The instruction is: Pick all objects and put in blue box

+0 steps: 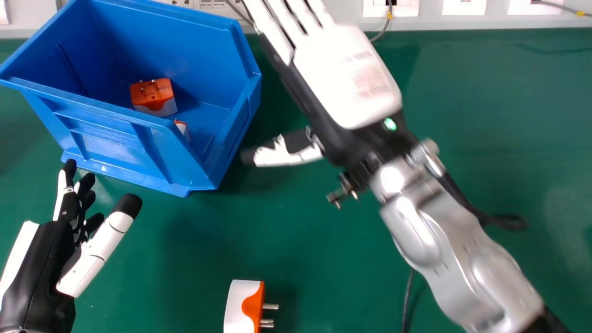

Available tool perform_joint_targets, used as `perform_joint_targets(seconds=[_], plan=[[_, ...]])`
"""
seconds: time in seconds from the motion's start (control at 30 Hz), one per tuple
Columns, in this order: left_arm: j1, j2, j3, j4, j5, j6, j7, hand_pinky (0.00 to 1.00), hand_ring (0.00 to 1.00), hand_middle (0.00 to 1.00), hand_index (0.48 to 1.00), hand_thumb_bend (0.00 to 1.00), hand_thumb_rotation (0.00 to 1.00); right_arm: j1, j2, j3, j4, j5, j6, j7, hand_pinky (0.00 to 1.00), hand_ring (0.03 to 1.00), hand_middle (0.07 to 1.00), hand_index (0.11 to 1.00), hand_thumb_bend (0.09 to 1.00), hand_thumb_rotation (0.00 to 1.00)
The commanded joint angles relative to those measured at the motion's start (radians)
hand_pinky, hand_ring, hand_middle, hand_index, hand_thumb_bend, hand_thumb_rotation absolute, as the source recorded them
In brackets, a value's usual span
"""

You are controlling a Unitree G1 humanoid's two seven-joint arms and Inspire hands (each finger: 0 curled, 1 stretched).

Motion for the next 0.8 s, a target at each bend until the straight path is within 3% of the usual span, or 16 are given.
perform_joint_targets(seconds=[0.0,0.1,0.23,0.4,0.6,0.77], plan=[[0.006,0.002,0.006,-0.012,-0.001,-0.021,0.001,0.94,1.00,1.00,1.000,0.83,0.72,0.062,-0.004,-0.030,-0.097,-0.003,0.009,0.022,1.00,1.000,1.000,1.000,0.637,0.34],[0.009,0.001,0.005,-0.010,0.002,-0.024,0.003,0.94,1.00,1.00,1.000,0.83,0.72,0.149,-0.012,-0.039,-0.153,-0.005,0.003,0.033,1.00,1.000,1.000,1.000,0.628,0.35],[0.008,0.001,-0.002,0.003,0.015,-0.038,0.007,0.94,1.00,1.00,1.000,0.83,0.72,0.280,-0.027,-0.045,-0.202,0.010,-0.024,0.027,0.99,1.000,1.000,1.000,0.627,0.37],[-0.001,0.007,-0.005,0.046,0.029,-0.076,0.005,0.94,1.00,1.00,1.000,0.81,0.71,0.441,-0.033,-0.044,-0.212,0.036,-0.070,0.003,0.98,1.000,1.000,1.000,0.627,0.37],[-0.005,0.003,-0.002,0.092,0.021,-0.116,-0.002,0.94,1.00,1.00,1.000,0.80,0.69,0.544,-0.039,-0.031,-0.242,-0.003,-0.073,0.040,0.94,1.000,1.000,1.000,0.631,0.35],[-0.006,0.001,0.000,0.107,0.015,-0.129,-0.001,0.94,1.00,1.00,1.000,0.80,0.68,0.617,-0.059,-0.003,-0.265,0.019,-0.123,0.073,0.92,1.000,1.000,1.000,0.648,0.36]])
